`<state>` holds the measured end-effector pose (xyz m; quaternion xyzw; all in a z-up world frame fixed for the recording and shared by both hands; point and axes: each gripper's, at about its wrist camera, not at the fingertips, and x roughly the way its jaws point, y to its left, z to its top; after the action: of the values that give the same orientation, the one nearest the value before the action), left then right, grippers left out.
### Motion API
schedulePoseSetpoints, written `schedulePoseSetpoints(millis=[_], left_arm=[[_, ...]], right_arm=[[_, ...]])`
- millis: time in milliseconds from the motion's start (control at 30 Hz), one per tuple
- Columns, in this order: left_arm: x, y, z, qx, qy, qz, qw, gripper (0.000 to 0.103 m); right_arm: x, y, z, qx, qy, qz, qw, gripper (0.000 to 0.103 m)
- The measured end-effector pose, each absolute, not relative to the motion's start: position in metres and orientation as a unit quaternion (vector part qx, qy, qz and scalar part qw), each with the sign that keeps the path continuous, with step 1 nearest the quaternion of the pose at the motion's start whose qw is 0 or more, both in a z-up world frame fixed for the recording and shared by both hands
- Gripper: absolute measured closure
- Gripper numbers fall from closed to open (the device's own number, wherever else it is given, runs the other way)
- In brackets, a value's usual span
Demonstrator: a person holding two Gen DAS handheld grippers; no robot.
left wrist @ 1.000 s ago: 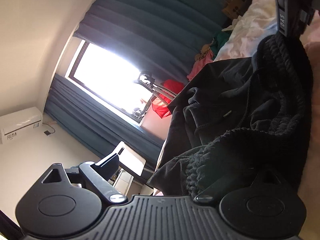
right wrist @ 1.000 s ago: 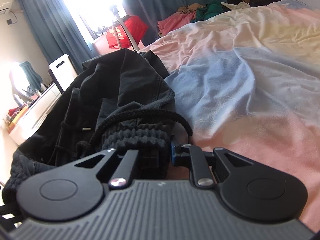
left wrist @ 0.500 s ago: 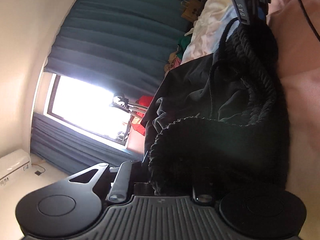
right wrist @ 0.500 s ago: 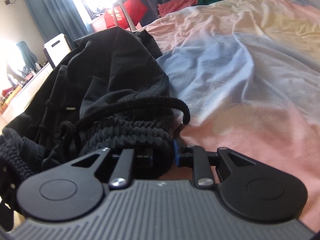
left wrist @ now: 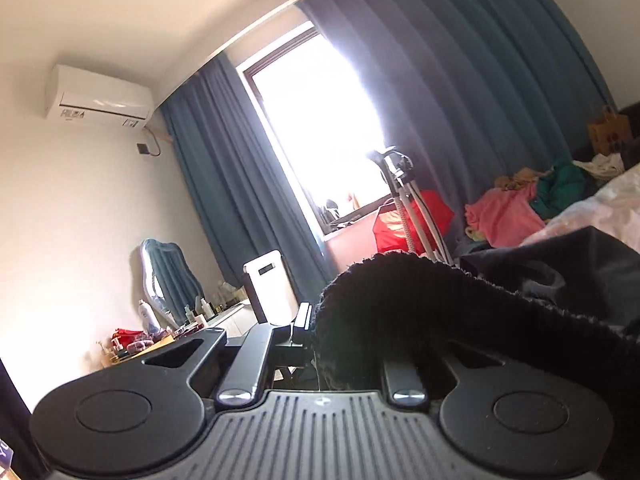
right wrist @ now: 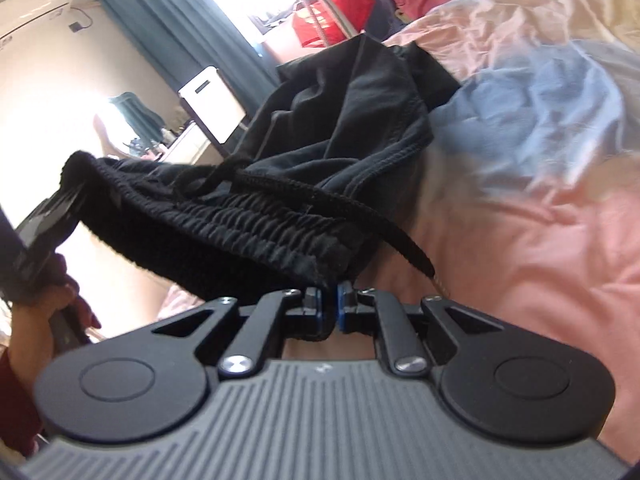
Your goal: Fold clothes
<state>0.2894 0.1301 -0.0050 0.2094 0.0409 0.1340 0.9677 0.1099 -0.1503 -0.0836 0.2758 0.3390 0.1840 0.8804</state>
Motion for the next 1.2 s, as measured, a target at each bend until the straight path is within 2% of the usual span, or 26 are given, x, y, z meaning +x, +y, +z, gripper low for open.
schedulePoseSetpoints(millis=[133,267,400,567,667,767,833,867,900,967,1000,1100,1200], left_arm=[[0.279,0.195,0.056,0.197,-0.010,0.158,0.968,0.090],[0.312,0.252,0.090,0.205,-0.002,0.189,0.960,0.090],[0.356,0.311,0.066,0.180,0.061,0.228,0.955,0.089],[0.390,0.385,0.003,0.061,0.184,0.250,0.949,0.090],[0.393,0.426,-0.022,0.011,0.203,0.250,0.947,0.089],[0.373,0.442,-0.038,0.009,0.208,0.248,0.946,0.086],[0.343,0.459,-0.062,0.003,0.217,0.251,0.943,0.078],[0.331,0.464,-0.067,0.001,0.223,0.254,0.941,0.067],[0.322,0.467,-0.069,0.000,0.229,0.255,0.939,0.060],[0.297,0.473,-0.076,-0.008,0.251,0.238,0.938,0.020],[0.285,0.473,-0.079,-0.002,0.265,0.228,0.937,0.016],[0.237,0.463,-0.088,0.041,0.275,0.230,0.933,0.012],[0.192,0.448,-0.079,0.036,0.266,0.238,0.934,0.009]], right_arm=[[0.120,-0.076,-0.062,0.306,0.332,0.246,0.858,0.092],[0.141,-0.004,-0.039,0.307,0.324,0.305,0.841,0.092],[0.170,0.058,-0.047,0.307,0.332,0.349,0.821,0.091],[0.208,0.103,-0.089,0.282,0.394,0.343,0.805,0.090],[0.214,0.109,-0.097,0.252,0.399,0.350,0.809,0.087],[0.210,0.111,-0.093,0.222,0.381,0.357,0.824,0.084],[0.206,0.114,-0.092,0.211,0.372,0.366,0.827,0.072],[0.204,0.117,-0.091,0.208,0.368,0.369,0.828,0.054],[0.201,0.119,-0.090,0.207,0.362,0.374,0.828,0.031],[0.194,0.123,-0.087,0.209,0.351,0.382,0.829,0.013],[0.190,0.124,-0.086,0.211,0.346,0.386,0.829,0.014],[0.174,0.127,-0.081,0.205,0.350,0.383,0.830,0.015],[0.160,0.120,-0.071,0.183,0.340,0.376,0.842,0.015]])
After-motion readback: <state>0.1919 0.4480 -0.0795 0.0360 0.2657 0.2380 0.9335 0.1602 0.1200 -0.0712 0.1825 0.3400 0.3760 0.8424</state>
